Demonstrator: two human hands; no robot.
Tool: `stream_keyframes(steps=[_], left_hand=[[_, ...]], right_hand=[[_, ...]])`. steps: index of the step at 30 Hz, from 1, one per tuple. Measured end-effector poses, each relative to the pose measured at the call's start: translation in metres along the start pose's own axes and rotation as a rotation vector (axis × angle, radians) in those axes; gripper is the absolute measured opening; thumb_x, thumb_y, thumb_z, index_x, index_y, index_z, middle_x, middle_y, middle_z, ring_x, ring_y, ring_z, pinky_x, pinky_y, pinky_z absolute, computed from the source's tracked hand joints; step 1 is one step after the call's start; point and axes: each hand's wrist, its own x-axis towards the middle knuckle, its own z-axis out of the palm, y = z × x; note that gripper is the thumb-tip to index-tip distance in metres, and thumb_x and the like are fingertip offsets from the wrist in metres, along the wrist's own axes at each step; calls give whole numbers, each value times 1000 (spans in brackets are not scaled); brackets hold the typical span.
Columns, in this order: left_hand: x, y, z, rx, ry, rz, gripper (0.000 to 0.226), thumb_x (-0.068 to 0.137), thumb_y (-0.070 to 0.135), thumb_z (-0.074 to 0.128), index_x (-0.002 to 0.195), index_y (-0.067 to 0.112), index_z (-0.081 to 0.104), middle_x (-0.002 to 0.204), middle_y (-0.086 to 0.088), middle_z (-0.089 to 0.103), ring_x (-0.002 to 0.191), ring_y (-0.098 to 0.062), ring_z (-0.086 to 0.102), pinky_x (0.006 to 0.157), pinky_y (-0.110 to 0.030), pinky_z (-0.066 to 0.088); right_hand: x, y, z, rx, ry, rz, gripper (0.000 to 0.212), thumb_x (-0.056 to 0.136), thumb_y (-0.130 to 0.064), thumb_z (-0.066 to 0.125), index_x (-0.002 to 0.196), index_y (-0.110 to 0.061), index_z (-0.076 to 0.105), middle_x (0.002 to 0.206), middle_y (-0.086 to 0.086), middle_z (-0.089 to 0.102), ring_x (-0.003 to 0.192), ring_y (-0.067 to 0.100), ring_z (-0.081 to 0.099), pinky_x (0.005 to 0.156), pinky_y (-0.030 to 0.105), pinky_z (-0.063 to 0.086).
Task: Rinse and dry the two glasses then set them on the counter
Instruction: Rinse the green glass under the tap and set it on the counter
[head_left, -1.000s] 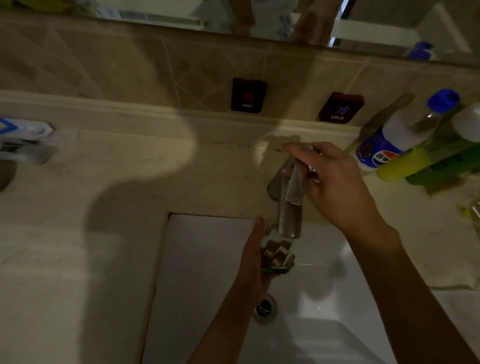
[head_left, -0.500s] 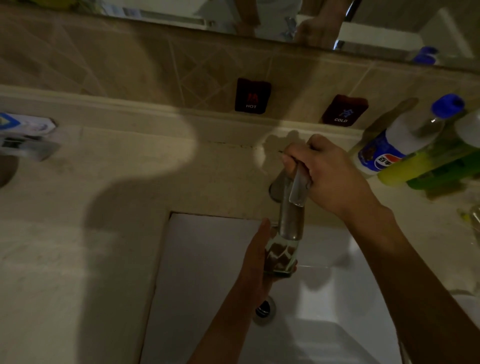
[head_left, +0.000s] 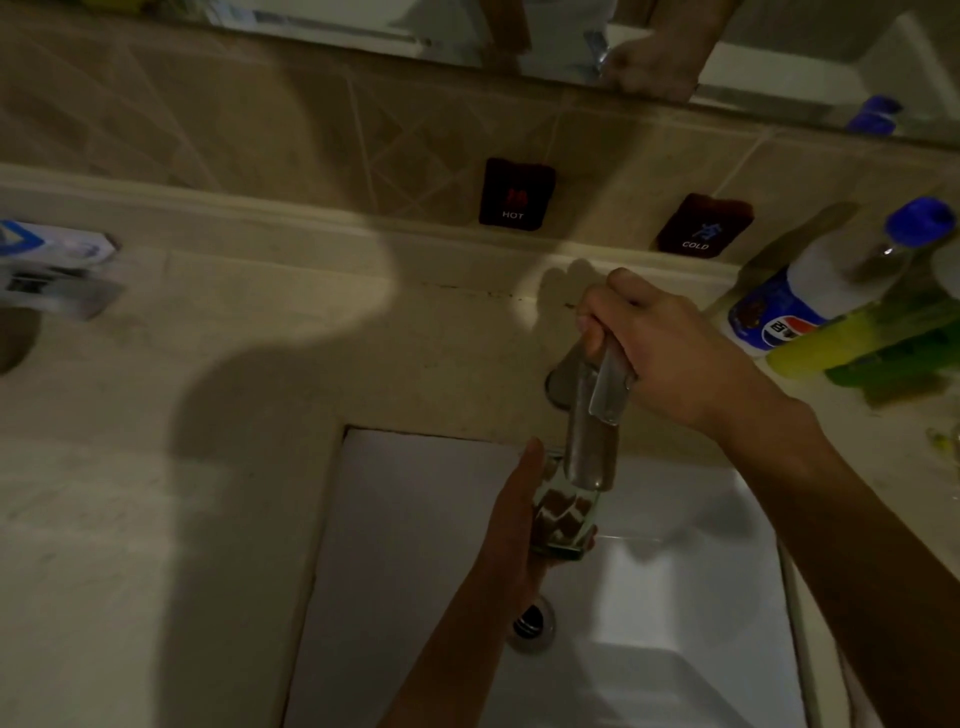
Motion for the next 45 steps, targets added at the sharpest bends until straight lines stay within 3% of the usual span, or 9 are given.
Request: stream_keyframes(steps=[8, 12, 22, 26, 31, 34, 37, 40, 45], left_hand=[[5, -7, -5, -23, -14, -14, 86, 76, 76, 61, 133, 11, 60, 95, -14, 72, 78, -26, 70, 73, -37, 58], [5, -12, -9, -48, 33, -44, 74, 85, 70, 58, 129, 11, 62, 99, -15, 72, 81, -26, 70, 75, -40, 58], [8, -38, -29, 8, 271, -162, 93, 58, 83, 74, 124, 19, 63, 124, -18, 69, 110, -39, 69, 95, -58, 56], [-2, -51, -39, -56, 227, -205, 96, 61, 84, 73, 132, 20, 63, 135, -24, 61, 100, -29, 67, 84, -46, 58], [-11, -64, -38, -164, 216, -185, 89, 72, 78, 71, 137, 17, 62, 115, -16, 70, 86, -32, 70, 62, -38, 57], [-12, -75, -39, -142, 292, -132, 84, 72, 75, 74, 136, 22, 62, 127, -10, 69, 98, -31, 71, 74, -40, 58], [-4, -91, -37, -59, 390, -94, 88, 63, 73, 82, 132, 22, 64, 133, -15, 64, 113, -36, 66, 81, -44, 57], [-4, -96, -36, -14, 397, -21, 80, 77, 54, 82, 128, -3, 57, 104, -29, 64, 85, -36, 69, 69, -41, 56], [-15, -107, -41, -9, 414, 34, 45, 90, 41, 71, 112, 1, 72, 100, -23, 74, 90, -35, 73, 76, -39, 59]], right_hand=[[2, 2, -2, -7, -57, 16, 48, 71, -1, 74, 88, -31, 41, 96, -7, 41, 72, 9, 48, 60, 14, 34], [3, 2, -2, 3, -51, 30, 38, 73, -1, 72, 90, -25, 47, 96, -7, 43, 74, 9, 51, 62, 15, 38], [4, -2, -6, 113, -62, 134, 13, 87, -8, 57, 94, -18, 53, 94, -9, 44, 74, 1, 47, 66, 13, 37], [1, -3, 0, 109, 28, 114, 21, 80, -8, 58, 97, -20, 53, 95, -5, 46, 71, 4, 47, 63, 18, 38], [-45, -13, 25, 732, 230, 468, 58, 87, -13, 69, 131, -33, 38, 119, -13, 55, 106, -3, 58, 82, 15, 55], [-114, -29, 96, 902, 428, 919, 34, 97, -24, 55, 129, -30, 45, 120, -2, 63, 101, 9, 64, 85, 28, 54], [-159, -69, 171, 916, 158, 1255, 23, 102, -29, 45, 124, -25, 51, 126, 8, 62, 108, 23, 61, 95, 40, 50], [-159, -114, 202, 1100, 153, 1305, 24, 104, -21, 39, 126, -25, 47, 127, -2, 55, 112, 16, 53, 92, 28, 46], [-143, -124, 205, 932, 34, 1363, 34, 102, -44, 34, 121, -24, 54, 119, 6, 63, 108, 25, 62, 90, 29, 46]])
